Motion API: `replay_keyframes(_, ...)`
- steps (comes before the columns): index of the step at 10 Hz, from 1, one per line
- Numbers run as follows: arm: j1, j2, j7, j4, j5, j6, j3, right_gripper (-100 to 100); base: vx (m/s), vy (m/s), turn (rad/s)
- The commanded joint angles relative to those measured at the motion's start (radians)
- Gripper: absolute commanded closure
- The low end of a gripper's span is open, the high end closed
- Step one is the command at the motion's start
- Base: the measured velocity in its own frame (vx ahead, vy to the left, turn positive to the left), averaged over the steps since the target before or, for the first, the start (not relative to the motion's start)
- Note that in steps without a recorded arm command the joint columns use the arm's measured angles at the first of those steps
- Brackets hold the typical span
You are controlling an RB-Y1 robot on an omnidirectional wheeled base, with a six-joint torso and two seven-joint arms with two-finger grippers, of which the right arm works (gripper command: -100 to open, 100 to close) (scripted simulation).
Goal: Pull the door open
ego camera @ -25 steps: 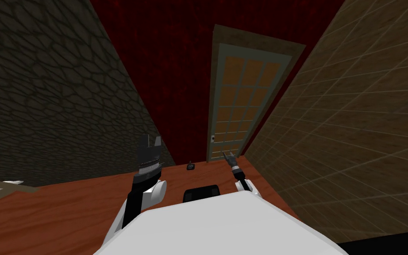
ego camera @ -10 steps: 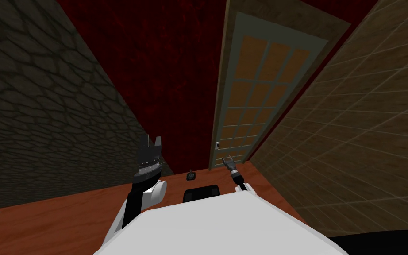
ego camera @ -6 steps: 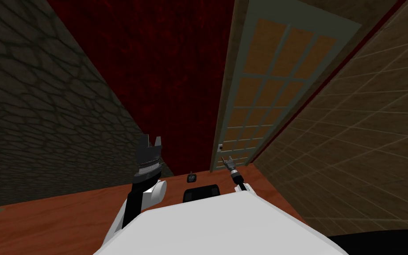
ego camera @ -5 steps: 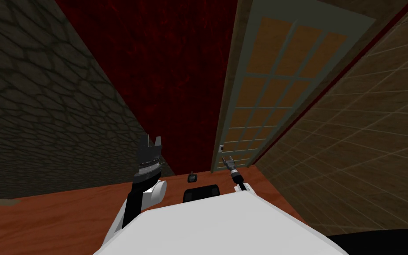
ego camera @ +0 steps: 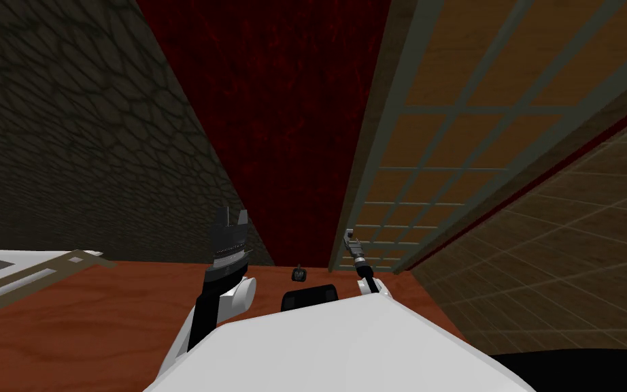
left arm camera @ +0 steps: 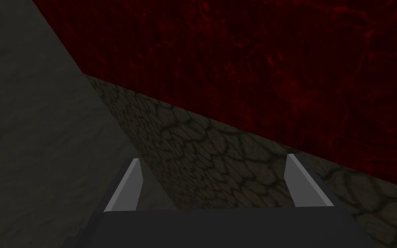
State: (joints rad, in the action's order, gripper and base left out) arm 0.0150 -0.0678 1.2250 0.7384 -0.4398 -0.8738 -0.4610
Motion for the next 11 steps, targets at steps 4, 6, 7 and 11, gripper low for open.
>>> replay_keyframes(4, 0.06, 0.045, 0.09, -0.048, 0.049, 0.03, -0.085, -100, 0.025, -0.112, 0.22)
replay_keyframes(6, 0.042, 0.042, 0.076, -0.05, 0.04, 0.02, -0.07, 100, -0.016, -0.022, 0.003)
replay_keyframes(7, 0.042, 0.042, 0.076, -0.05, 0.04, 0.02, -0.07, 100, 0.009, 0.012, -0.054)
replay_keyframes(11, 0.042, 0.042, 0.076, -0.05, 0.04, 0.02, -0.07, 100, 0.002, 0.005, -0.001)
